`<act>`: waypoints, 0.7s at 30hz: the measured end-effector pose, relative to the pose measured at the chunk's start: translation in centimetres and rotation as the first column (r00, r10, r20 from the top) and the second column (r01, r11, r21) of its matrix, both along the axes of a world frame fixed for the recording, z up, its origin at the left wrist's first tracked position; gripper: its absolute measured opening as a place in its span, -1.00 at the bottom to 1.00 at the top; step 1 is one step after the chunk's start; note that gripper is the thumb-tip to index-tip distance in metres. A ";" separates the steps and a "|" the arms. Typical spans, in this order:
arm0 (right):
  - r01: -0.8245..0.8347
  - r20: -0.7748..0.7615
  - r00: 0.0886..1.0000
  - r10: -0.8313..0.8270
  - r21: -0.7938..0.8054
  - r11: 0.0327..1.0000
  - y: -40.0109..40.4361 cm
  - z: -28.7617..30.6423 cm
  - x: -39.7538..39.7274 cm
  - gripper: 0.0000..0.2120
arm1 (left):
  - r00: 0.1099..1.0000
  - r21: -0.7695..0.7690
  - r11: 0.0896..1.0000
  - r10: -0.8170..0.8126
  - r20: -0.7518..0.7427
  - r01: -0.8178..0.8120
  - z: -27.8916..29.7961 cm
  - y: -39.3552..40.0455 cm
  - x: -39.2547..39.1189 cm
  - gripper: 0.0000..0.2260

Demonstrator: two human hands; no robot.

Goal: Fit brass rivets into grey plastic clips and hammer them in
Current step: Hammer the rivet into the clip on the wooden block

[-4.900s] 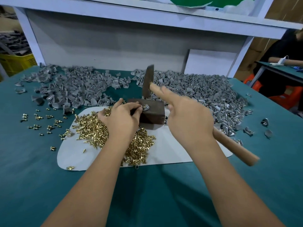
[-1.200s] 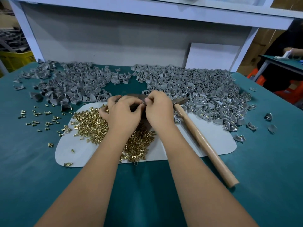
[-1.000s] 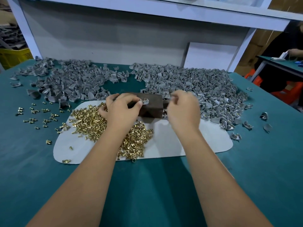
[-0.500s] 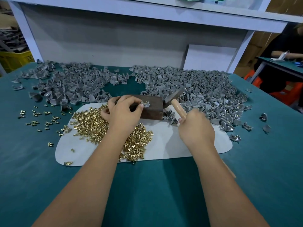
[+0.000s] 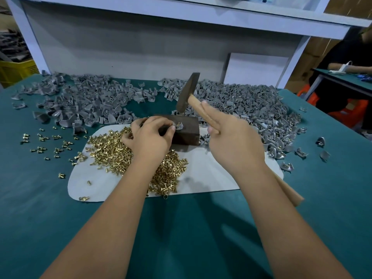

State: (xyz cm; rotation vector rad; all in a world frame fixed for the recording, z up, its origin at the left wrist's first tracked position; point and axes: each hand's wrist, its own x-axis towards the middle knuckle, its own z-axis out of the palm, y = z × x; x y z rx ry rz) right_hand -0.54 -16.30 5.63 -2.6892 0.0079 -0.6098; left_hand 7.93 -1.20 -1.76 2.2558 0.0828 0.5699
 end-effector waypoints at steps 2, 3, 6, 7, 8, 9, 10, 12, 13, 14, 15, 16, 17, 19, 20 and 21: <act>-0.008 -0.037 0.999 0.004 -0.083 0.997 0.2 -0.1 -0.2 -0.41 | 1.000 -0.008 1.000 -0.006 0.003 0.006 0.0 0.1 0.0 -0.97; -0.002 -0.034 0.999 -0.002 -0.109 0.994 0.2 -0.1 -0.1 -0.41 | 1.000 -0.007 1.000 -0.005 0.000 0.005 0.0 0.2 0.0 -0.97; 0.030 0.108 0.994 -0.019 -0.098 0.995 0.3 0.3 0.0 -0.31 | 1.000 -0.021 1.000 0.020 -0.006 -0.020 0.0 0.0 0.1 -0.94; 0.036 0.134 0.991 -0.022 -0.103 0.994 0.3 0.3 0.0 -0.29 | 1.000 -0.028 0.999 0.020 -0.001 -0.020 0.0 -0.1 0.1 -0.92; 0.025 0.116 0.993 -0.009 -0.132 0.991 0.3 0.3 0.0 -0.30 | 1.000 -0.031 0.999 0.014 0.006 -0.014 0.0 -0.1 0.1 -0.90; 0.004 0.061 0.998 0.006 -0.168 0.986 0.3 0.2 -0.1 -0.33 | 1.000 -0.028 1.000 0.007 0.008 -0.007 -0.1 -0.1 0.1 -0.91; -0.008 0.004 1.000 0.009 -0.192 0.981 0.2 0.1 0.0 -0.35 | 1.000 -0.020 1.000 0.002 0.004 -0.002 0.0 0.0 0.1 -0.92; 0.010 0.016 1.000 -0.007 -0.187 0.982 0.1 0.2 0.2 -0.35 | 1.000 -0.012 1.000 0.013 0.000 -0.013 -0.1 -0.1 0.0 -0.96; 0.032 0.063 0.998 -0.021 -0.178 0.984 0.3 0.3 0.2 -0.33 | 1.000 -0.012 1.000 0.025 0.008 -0.025 -0.2 -0.1 0.1 -0.96; 0.052 0.101 0.994 -0.034 -0.182 0.982 0.4 0.3 0.2 -0.32 | 0.999 -0.015 0.999 0.032 0.015 -0.032 -0.2 -0.1 0.2 -0.96; 0.052 0.111 0.993 -0.030 -0.199 0.979 0.6 0.2 0.1 -0.32 | 0.999 -0.016 0.999 0.035 0.019 -0.034 -0.2 -0.1 0.2 -0.96; 0.030 0.094 0.996 -0.009 -0.225 0.974 0.7 0.0 0.0 -0.31 | 0.999 -0.010 0.999 0.031 0.017 -0.031 -0.3 -0.1 0.2 -0.95; 0.003 0.064 0.998 0.013 -0.249 0.969 0.7 -0.1 -0.1 -0.30 | 1.000 0.002 1.000 0.023 0.011 -0.023 -0.3 0.0 0.3 -0.95; 0.007 0.075 0.997 0.014 -0.272 0.962 0.7 0.0 -0.1 -0.30 | 1.000 0.016 1.000 0.021 0.002 -0.021 -0.3 0.0 0.2 -0.94; 0.036 0.114 0.994 -0.005 -0.274 0.961 0.7 0.2 -0.1 -0.28 | 1.000 0.012 1.000 0.028 0.004 -0.028 -0.3 0.1 0.2 -0.93; 0.071 0.154 0.988 -0.029 -0.271 0.960 0.9 0.3 -0.2 -0.26 | 0.999 0.005 0.999 0.032 0.008 -0.032 -0.3 0.0 0.2 -0.93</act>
